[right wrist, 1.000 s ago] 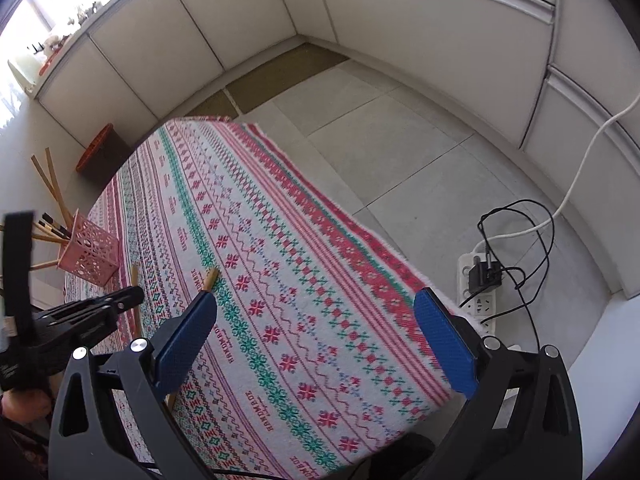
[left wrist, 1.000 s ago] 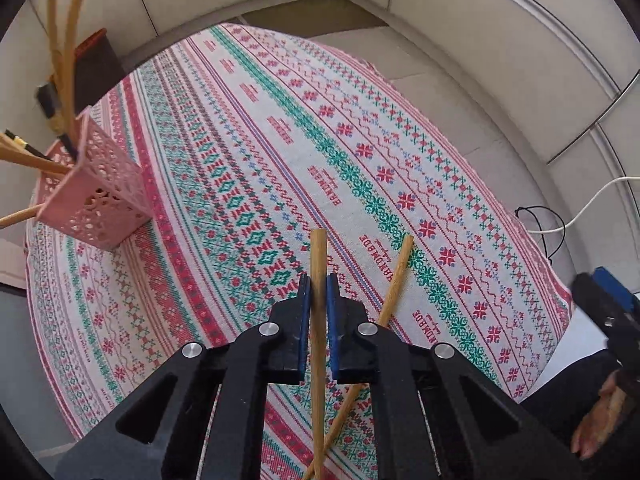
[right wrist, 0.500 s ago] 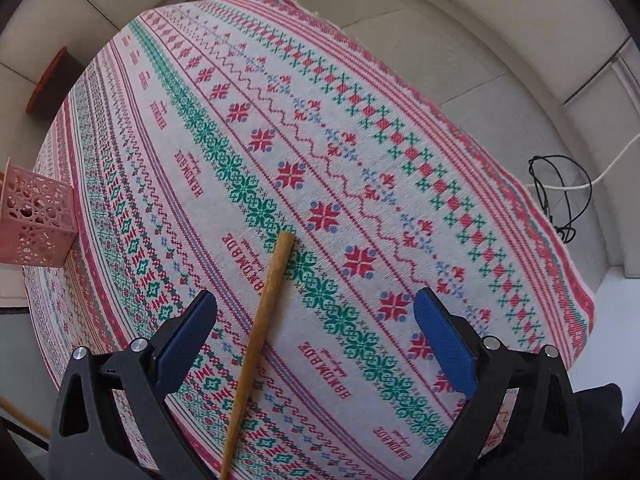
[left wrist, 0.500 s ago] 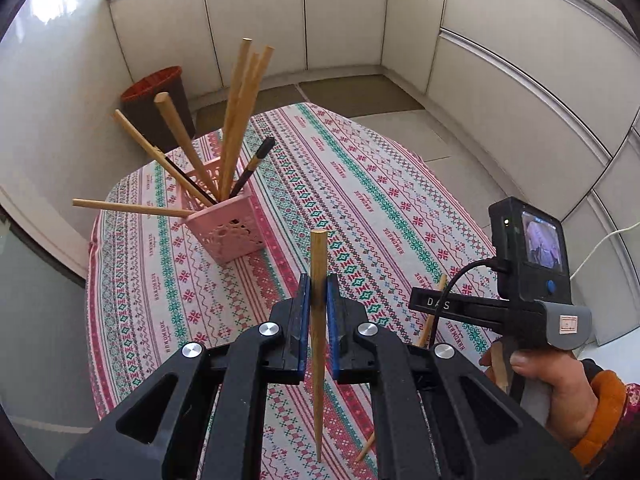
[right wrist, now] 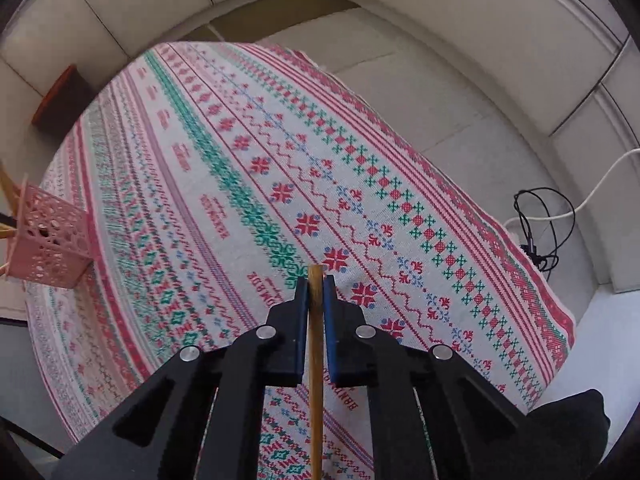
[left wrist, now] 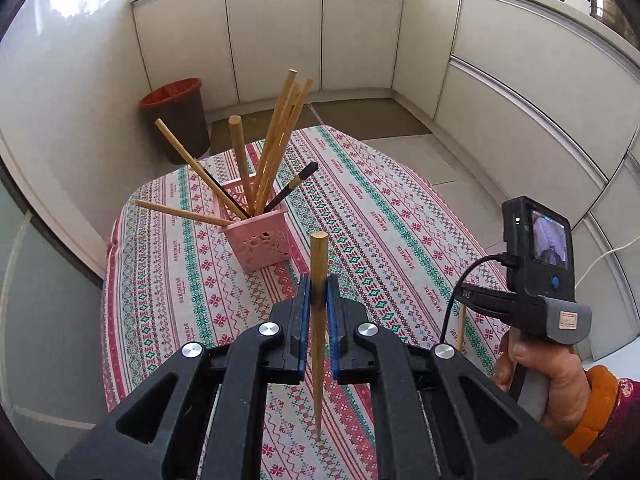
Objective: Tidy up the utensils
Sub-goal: 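Carry the left tool's chopstick above the pink basket while the right tool carries its chopstick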
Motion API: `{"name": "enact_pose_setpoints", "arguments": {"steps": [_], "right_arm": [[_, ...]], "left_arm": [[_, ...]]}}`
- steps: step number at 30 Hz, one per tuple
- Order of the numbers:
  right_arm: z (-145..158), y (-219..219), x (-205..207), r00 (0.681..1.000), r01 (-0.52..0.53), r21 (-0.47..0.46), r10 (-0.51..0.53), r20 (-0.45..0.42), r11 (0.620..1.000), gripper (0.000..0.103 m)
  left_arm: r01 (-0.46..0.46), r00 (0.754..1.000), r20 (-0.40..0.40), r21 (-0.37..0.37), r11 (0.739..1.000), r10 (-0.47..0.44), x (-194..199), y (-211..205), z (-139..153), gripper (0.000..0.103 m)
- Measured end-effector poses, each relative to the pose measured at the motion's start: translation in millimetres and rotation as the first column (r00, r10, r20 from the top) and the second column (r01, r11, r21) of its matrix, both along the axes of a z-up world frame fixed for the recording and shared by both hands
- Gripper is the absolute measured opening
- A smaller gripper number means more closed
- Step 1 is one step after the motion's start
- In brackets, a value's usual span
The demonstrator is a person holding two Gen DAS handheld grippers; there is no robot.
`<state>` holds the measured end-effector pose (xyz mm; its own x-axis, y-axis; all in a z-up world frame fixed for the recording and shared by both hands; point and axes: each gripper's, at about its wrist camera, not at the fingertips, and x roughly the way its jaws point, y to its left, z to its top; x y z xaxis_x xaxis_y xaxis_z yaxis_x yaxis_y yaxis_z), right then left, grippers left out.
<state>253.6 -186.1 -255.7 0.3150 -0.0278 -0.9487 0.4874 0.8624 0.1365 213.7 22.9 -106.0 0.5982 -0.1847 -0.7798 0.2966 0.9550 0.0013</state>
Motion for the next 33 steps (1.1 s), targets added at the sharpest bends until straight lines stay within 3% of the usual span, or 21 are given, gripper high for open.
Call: {"name": "enact_pose_setpoints", "arguments": {"steps": [4,9,15,17,20,22,26,28,30,32,33], "right_arm": [[55,8,-24,0.983,-0.105,-0.023,0.108,0.149,0.994,0.008],[127,19,-56,0.925,-0.225,-0.066,0.235,0.299,0.972,0.008],[195,15,-61,0.86,-0.277,-0.06,0.276,0.43,0.959,0.008],[210,13,-60,0.845,-0.283,-0.049,0.274,0.459,0.958,0.008],[220,6,-58,0.836,-0.276,-0.034,0.257,0.484,0.96,0.008],[218,-2,-57,0.841,-0.263,-0.014,0.236,0.487,0.965,0.008],[200,-19,-55,0.872,-0.249,0.044,0.204,0.445,0.967,0.008],[188,-28,-53,0.887,-0.241,0.069,0.191,0.421,0.968,0.008],[179,-33,-55,0.892,-0.235,0.09,0.178,0.415,0.968,0.008],[175,-37,-55,0.894,-0.232,0.095,0.174,0.412,0.968,0.008],[171,-38,-57,0.895,-0.232,0.098,0.173,0.411,0.968,0.008]], "left_arm": [[0.016,1.0,0.017,-0.088,0.996,-0.015,-9,13,23,0.008],[0.013,0.999,0.049,-0.208,0.978,-0.003,-13,34,60,0.008],[0.007,0.995,0.097,-0.276,0.961,0.02,-13,45,94,0.008],[0.017,0.998,0.06,-0.287,0.958,0.0,-6,43,92,0.008],[0.023,0.997,-0.062,-0.234,0.972,-0.038,11,28,61,0.008],[0.011,0.984,-0.174,-0.186,0.983,-0.044,23,18,22,0.009],[-0.072,0.917,-0.394,-0.032,0.997,0.054,48,8,-85,0.014],[-0.102,0.883,-0.45,0.086,0.991,0.13,53,10,-129,0.016],[-0.116,0.855,-0.497,0.101,0.988,0.151,50,14,-152,0.02],[-0.122,0.851,-0.501,0.103,0.987,0.157,43,15,-163,0.022],[-0.121,0.866,-0.474,0.107,0.987,0.158,39,15,-164,0.023]]}}
